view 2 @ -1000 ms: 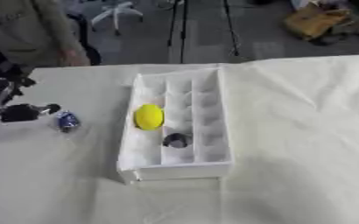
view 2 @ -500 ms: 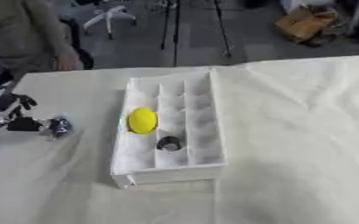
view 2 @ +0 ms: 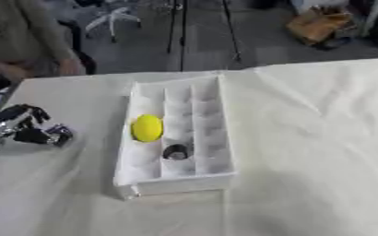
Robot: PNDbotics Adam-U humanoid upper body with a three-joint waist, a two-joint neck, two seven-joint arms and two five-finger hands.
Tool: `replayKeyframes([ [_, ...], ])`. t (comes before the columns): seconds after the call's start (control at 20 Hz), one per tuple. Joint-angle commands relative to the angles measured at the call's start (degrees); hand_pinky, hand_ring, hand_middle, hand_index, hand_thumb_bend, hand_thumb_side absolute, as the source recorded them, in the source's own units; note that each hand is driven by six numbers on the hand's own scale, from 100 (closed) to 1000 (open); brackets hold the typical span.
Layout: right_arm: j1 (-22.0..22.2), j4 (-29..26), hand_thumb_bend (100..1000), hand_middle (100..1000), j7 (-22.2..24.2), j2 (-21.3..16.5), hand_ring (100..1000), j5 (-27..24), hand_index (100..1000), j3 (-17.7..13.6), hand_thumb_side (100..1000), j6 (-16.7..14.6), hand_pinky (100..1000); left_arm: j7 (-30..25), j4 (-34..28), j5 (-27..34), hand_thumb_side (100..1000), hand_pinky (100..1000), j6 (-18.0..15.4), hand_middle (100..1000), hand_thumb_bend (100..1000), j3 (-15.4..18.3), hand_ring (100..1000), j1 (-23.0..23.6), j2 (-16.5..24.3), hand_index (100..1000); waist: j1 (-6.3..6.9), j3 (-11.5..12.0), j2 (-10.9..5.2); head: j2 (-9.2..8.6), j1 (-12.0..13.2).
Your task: Pick up objects on the table and place them in the box.
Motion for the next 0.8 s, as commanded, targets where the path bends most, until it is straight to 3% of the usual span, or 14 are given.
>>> replayKeyframes([
  [0.05, -0.4, -1.4, 340, 662, 0.2, -1.7, 560, -0.4, 860, -0.1, 651, -0.2, 670, -1.3, -1.2, -1.4, 540, 681, -0.4, 644, 738, -0.4, 595, -0.9, 1.5, 775, 0.64, 0.0, -1.43, -0.55, -0.1],
  [0.65, -0.5, -1.4, 336, 662, 0.2, -1.5, 559, -0.3, 862, -0.1, 651, -0.1, 670, 0.2, 0.0, -5.8, 518, 634, 0.9, 578, 654, -1.0, 528, -0.8, -0.6, 733, 0.71, 0.0, -1.25, -0.65, 0.0],
  [0.7, -0.5, -1.4, 335, 662, 0.2, -1.5, 559, -0.3, 862, -0.1, 651, -0.1, 670, 0.3, 0.3, -5.9, 485, 601, 1.0, 528, 581, -1.1, 473, -0.8, -0.7, 709, 0.7, 0.1, -1.24, -0.67, 0.0],
  [0.8, -0.5, -1.4, 336, 662, 0.2, -1.5, 559, -0.3, 862, -0.1, 651, 0.0, 670, 0.6, 0.6, -6.1, 480, 596, 1.2, 523, 569, -1.1, 467, -0.8, -0.8, 707, 0.68, 0.2, -1.24, -0.7, -0.1],
])
